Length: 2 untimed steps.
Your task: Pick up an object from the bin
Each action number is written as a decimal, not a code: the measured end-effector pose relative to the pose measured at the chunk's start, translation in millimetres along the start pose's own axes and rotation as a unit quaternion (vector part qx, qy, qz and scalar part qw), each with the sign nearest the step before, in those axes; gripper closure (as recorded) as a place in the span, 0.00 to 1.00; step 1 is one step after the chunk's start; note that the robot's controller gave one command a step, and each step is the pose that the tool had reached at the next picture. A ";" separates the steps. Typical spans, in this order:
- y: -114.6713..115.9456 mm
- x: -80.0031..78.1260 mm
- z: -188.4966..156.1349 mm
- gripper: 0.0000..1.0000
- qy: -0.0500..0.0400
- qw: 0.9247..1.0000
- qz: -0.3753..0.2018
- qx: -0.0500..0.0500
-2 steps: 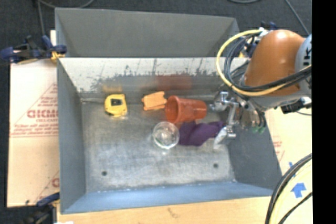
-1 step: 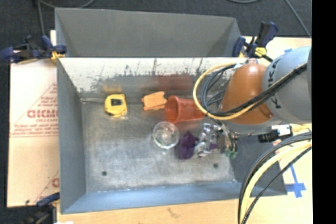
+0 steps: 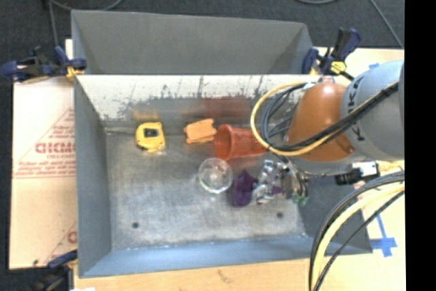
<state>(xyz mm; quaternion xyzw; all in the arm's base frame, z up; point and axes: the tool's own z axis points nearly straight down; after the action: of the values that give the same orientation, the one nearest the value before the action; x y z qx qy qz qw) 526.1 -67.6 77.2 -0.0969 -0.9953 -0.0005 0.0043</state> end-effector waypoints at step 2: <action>-3.7 -2.4 -100.1 1.00 -0.004 1.000 0.008 0.000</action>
Offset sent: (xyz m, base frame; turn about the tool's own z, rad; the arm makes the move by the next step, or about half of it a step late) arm 0.0050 -0.0058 0.1138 0.0232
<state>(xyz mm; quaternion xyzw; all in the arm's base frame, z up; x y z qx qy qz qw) 528.6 -71.8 177.3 -0.1049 -0.9945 -0.0003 0.0002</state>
